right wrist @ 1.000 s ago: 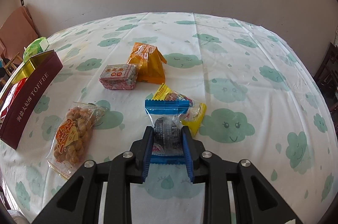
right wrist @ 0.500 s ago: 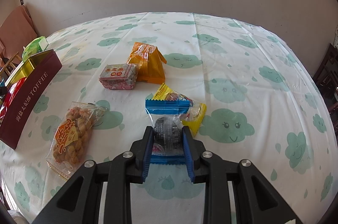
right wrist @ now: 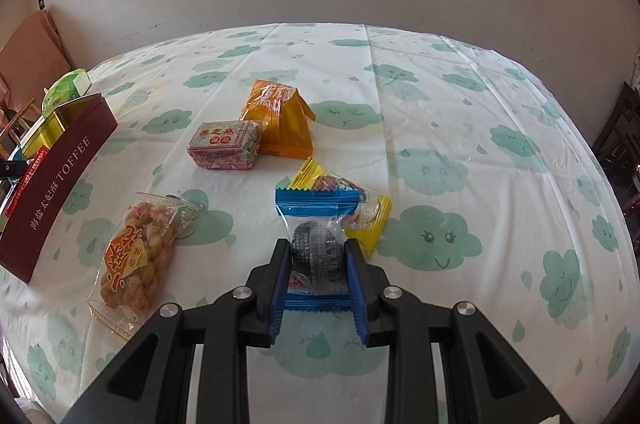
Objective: Organize snacks
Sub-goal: 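Carry the light blue packet into the tin with the left gripper and release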
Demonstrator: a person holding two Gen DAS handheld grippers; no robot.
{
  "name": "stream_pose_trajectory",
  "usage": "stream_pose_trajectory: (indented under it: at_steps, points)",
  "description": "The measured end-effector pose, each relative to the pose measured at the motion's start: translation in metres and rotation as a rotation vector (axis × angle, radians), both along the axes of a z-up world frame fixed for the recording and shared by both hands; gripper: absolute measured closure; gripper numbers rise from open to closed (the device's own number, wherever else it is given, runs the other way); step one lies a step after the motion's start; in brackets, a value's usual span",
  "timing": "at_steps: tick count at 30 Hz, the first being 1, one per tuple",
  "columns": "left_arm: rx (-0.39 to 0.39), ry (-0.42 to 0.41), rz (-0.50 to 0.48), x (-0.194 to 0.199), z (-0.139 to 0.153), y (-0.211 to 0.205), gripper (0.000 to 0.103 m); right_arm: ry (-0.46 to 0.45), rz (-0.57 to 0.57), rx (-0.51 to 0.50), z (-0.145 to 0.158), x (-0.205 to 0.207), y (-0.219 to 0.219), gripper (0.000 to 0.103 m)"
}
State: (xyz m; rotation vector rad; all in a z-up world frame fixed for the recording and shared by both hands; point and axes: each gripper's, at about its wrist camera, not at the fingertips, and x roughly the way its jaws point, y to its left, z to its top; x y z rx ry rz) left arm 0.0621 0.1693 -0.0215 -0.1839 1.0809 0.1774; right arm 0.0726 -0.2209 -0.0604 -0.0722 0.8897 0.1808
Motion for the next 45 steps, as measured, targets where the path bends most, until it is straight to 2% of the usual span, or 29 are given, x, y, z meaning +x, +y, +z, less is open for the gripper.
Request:
stream_pose_trajectory:
  at_steps: [10,32,45]
  points:
    - [0.003,0.002,-0.001,-0.004,-0.001,0.003,0.078,0.0,-0.001,-0.002,0.0,0.0,0.001,0.075]
    - [-0.022,0.023,-0.042,-0.046,-0.003,-0.015,0.078,-0.002,-0.002,-0.011,0.0,0.0,0.001,0.075]
    - [-0.034,0.025,-0.043,-0.056,-0.003,-0.012,0.076,-0.002,-0.003,-0.012,0.001,0.0,0.001,0.074]
